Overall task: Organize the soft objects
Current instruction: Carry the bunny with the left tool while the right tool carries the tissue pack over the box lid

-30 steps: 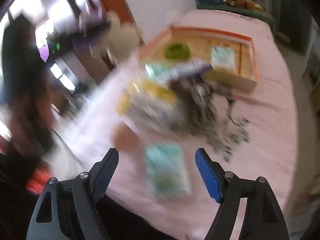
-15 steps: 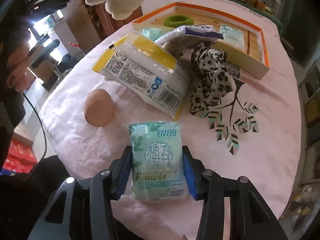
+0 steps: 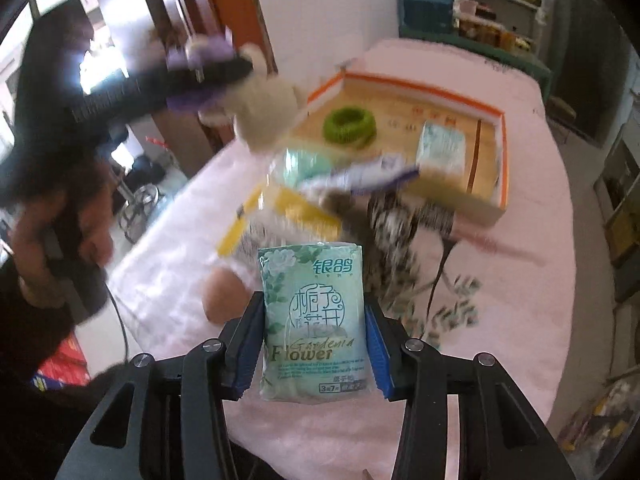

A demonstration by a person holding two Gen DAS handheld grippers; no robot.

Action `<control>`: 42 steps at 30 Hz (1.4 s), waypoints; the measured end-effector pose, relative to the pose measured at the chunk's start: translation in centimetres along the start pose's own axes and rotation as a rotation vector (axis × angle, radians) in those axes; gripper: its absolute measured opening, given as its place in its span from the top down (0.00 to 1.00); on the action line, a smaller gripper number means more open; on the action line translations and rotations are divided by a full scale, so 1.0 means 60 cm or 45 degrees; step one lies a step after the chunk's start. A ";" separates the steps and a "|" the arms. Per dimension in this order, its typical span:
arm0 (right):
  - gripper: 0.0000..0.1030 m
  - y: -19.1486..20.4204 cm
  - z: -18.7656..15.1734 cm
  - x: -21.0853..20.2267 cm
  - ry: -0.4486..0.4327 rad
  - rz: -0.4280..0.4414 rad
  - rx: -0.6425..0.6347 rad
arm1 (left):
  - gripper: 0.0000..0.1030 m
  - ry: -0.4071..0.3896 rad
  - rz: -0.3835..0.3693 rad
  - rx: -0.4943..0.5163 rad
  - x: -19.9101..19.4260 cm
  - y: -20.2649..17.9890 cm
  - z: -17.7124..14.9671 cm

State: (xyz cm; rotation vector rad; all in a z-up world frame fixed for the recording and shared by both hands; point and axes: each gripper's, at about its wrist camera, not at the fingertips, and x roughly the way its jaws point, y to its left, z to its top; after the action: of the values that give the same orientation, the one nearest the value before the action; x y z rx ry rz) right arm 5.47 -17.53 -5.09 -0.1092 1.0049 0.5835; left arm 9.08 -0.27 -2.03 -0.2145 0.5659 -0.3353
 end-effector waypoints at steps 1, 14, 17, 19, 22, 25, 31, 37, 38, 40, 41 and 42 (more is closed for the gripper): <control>0.53 -0.002 0.007 -0.006 -0.020 0.001 0.003 | 0.73 -0.001 0.000 0.001 0.001 0.000 0.001; 0.53 -0.047 0.116 -0.044 -0.258 -0.063 0.095 | 0.73 -0.019 -0.004 0.005 0.027 0.007 0.032; 0.53 -0.057 0.131 -0.040 -0.280 -0.062 0.117 | 0.73 -0.029 -0.004 0.008 0.035 0.008 0.039; 0.53 -0.063 0.140 -0.036 -0.294 -0.057 0.124 | 0.73 -0.031 -0.002 0.011 0.042 0.008 0.043; 0.53 -0.071 0.155 -0.028 -0.315 -0.055 0.133 | 0.73 -0.029 0.003 0.016 0.052 0.012 0.051; 0.53 -0.082 0.173 -0.019 -0.334 -0.059 0.150 | 0.73 -0.023 0.010 0.027 0.067 0.013 0.061; 0.53 -0.109 0.208 0.005 -0.354 -0.069 0.179 | 0.73 -0.013 0.022 0.051 0.099 0.019 0.082; 0.53 -0.143 0.239 0.033 -0.352 -0.077 0.205 | 0.73 -0.004 0.025 0.066 0.139 0.028 0.106; 0.53 -0.151 0.245 0.039 -0.349 -0.073 0.214 | 0.73 -0.002 0.025 0.072 0.148 0.030 0.111; 0.53 -0.164 0.253 0.048 -0.345 -0.067 0.227 | 0.73 0.005 0.023 0.074 0.164 0.034 0.120; 0.53 -0.172 0.259 0.054 -0.344 -0.068 0.236 | 0.73 0.008 0.022 0.073 0.170 0.035 0.122; 0.53 -0.178 0.264 0.059 -0.343 -0.067 0.241 | 0.73 0.011 0.024 0.073 0.178 0.038 0.126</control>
State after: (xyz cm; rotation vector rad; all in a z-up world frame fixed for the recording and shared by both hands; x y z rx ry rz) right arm 24.39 -19.57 -1.27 0.1082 0.7880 0.4387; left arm 22.29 -1.30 -1.65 -0.1528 0.5657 -0.3341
